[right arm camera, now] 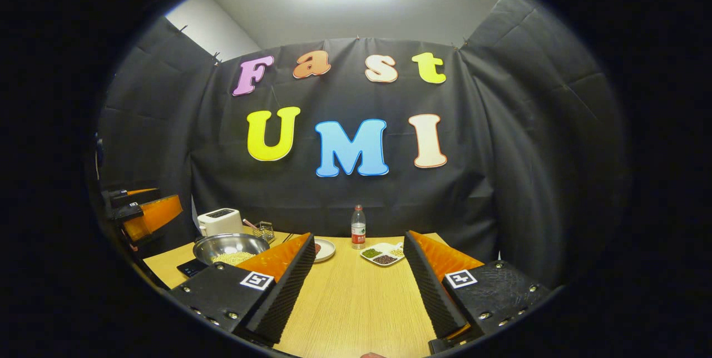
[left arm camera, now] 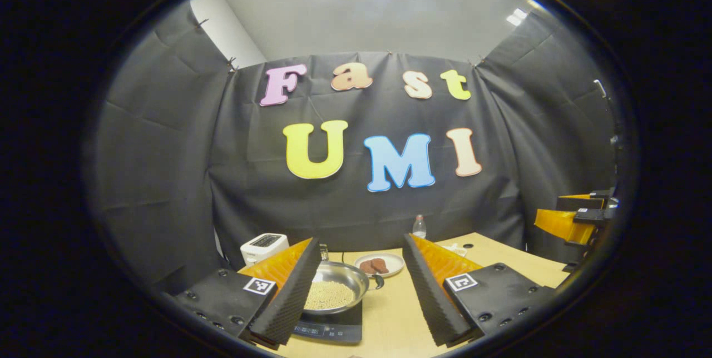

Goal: First push the handle of the pot to place it horizontally, then grasp the pot with both hands and set it on the induction cooktop.

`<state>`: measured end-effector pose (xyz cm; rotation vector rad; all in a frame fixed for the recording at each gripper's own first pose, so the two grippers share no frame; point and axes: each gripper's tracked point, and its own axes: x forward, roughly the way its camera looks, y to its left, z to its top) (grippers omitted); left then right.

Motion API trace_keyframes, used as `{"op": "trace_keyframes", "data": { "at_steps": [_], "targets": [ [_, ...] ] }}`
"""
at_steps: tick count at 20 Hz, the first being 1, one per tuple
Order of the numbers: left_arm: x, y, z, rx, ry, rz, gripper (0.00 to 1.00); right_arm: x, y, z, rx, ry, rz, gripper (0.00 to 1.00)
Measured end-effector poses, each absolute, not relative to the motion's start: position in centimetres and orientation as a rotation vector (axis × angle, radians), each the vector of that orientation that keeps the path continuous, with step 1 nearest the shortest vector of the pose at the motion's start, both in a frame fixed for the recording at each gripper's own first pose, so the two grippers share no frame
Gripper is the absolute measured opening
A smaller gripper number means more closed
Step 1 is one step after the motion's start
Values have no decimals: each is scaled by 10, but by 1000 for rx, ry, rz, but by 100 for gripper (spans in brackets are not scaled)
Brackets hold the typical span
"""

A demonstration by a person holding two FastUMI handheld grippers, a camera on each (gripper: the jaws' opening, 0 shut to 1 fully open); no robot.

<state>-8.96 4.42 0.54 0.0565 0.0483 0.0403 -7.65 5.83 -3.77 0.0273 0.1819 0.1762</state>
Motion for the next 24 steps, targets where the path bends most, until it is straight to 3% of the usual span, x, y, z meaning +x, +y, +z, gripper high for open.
{"op": "trace_keyframes", "data": {
  "at_steps": [2,3,6,7,15,16,20,22,23,24],
  "targets": [
    [-90,46,8,48,41,33,95,-78,62,-31,36,167,170,96],
    [-88,45,6,41,39,30,90,-79,62,-31,37,165,166,96],
    [-89,51,7,39,32,25,90,-83,65,-28,38,161,163,96],
    [-90,52,7,42,29,27,95,-84,66,-27,37,160,164,96],
    [-103,55,7,37,26,16,95,-91,73,-19,30,142,171,96],
    [-104,55,6,39,27,15,90,-92,74,-19,28,141,170,96],
    [-105,55,5,32,26,6,90,-95,73,-18,24,137,163,96],
    [-104,55,5,34,26,1,100,-96,73,-18,22,136,159,96],
    [-103,54,5,35,27,-2,90,-96,73,-17,20,135,156,96],
    [-103,54,3,36,28,-4,100,-96,72,-17,18,135,153,96]
  ]
}}
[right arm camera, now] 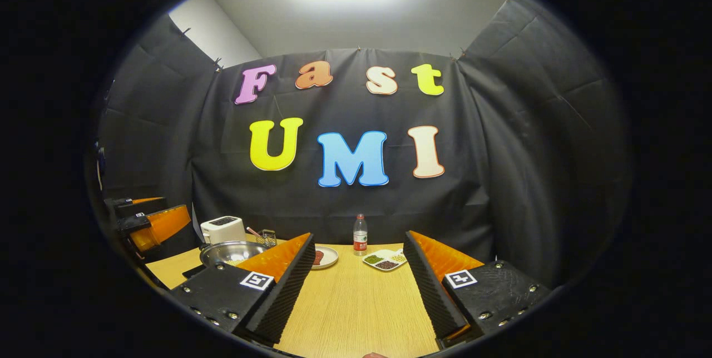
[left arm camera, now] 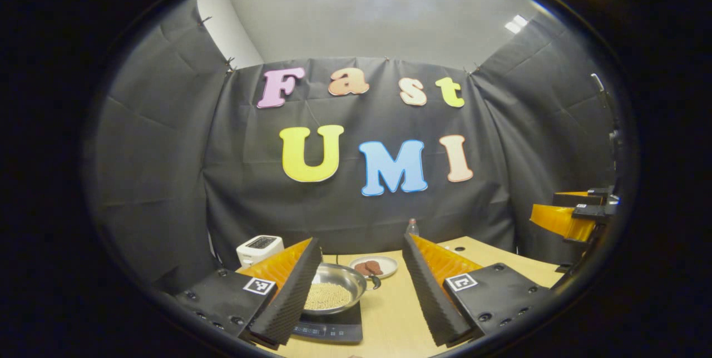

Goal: First push the handle of the pot to place it horizontally, then grasp the pot with both hands and set it on the induction cooktop.

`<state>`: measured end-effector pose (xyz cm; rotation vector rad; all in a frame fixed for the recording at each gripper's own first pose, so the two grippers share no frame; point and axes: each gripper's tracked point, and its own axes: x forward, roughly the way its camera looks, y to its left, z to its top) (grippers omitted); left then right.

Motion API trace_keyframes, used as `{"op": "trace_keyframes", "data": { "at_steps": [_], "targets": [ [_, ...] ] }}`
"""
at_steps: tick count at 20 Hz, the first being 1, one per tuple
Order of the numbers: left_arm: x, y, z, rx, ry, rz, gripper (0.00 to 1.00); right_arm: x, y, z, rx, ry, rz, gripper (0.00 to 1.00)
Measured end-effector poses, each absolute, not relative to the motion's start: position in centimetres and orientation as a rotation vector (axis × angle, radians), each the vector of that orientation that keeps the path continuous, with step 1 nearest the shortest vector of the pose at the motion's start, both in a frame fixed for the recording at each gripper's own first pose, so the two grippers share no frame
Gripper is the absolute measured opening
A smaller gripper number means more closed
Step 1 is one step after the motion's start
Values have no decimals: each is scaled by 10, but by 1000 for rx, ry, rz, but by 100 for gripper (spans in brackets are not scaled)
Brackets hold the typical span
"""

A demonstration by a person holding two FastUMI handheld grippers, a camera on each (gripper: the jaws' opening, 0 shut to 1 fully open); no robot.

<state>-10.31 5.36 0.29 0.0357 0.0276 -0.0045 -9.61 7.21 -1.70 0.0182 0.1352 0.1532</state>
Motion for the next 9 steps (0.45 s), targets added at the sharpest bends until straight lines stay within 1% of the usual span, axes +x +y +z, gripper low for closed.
{"op": "trace_keyframes", "data": {
  "at_steps": [1,2,3,9],
  "targets": [
    [-103,53,4,34,26,-10,90,-96,72,-17,17,135,150,96],
    [-100,52,3,34,27,-14,100,-95,72,-16,18,134,147,96],
    [-99,52,3,35,26,-15,90,-95,72,-16,19,131,145,96],
    [-92,59,2,42,22,-28,90,-91,76,-16,22,126,132,96]
  ]
}}
